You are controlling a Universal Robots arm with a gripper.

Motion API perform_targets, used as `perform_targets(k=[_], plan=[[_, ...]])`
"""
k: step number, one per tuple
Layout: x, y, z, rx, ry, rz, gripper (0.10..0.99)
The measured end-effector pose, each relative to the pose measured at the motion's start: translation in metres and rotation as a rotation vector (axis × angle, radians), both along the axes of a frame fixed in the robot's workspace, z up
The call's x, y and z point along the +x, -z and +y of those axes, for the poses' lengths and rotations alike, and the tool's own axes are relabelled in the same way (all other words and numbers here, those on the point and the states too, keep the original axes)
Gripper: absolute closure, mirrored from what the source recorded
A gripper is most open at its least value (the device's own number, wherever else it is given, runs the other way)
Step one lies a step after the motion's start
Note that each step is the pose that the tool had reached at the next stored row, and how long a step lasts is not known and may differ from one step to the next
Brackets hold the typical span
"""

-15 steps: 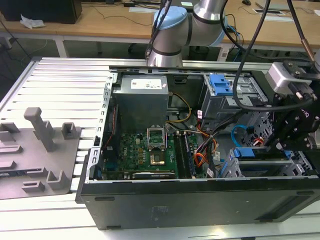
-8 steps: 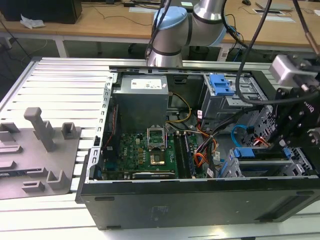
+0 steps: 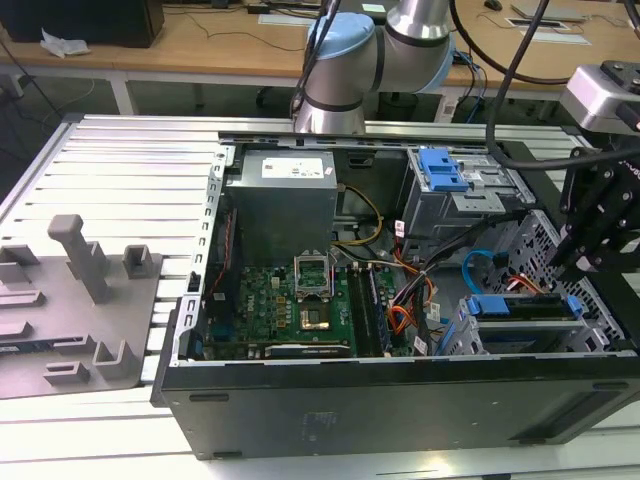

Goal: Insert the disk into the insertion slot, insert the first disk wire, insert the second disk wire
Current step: 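Insert the first disk wire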

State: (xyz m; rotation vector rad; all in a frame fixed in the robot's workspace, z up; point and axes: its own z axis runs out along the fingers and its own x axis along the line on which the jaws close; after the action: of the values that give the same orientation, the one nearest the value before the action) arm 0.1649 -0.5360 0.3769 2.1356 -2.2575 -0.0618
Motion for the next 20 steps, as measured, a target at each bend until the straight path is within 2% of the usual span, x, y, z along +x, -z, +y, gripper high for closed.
perform_targets(k=[3,5,13,15,17,18,20], plan=[[0.0000,0.0000,0.0000,0.001,0.000,0.0000,0.859],[0.0000,0.0000,0.0000,0.002,0.000,0.0000,0.980],[-0.0021,0.0005,-0.0001,0.005,0.000,-0.0001,0.980],[-0.0074,0.0030,0.0000,0.004,0.000,0.0000,0.980],[-0.0172,0.0050,0.0000,0.005,0.000,-0.0001,0.980],[-0.0249,0.0055,0.0000,0.005,0.000,-0.0001,0.980],[-0.0298,0.0058,-0.0001,0.005,0.000,-0.0001,0.980]])
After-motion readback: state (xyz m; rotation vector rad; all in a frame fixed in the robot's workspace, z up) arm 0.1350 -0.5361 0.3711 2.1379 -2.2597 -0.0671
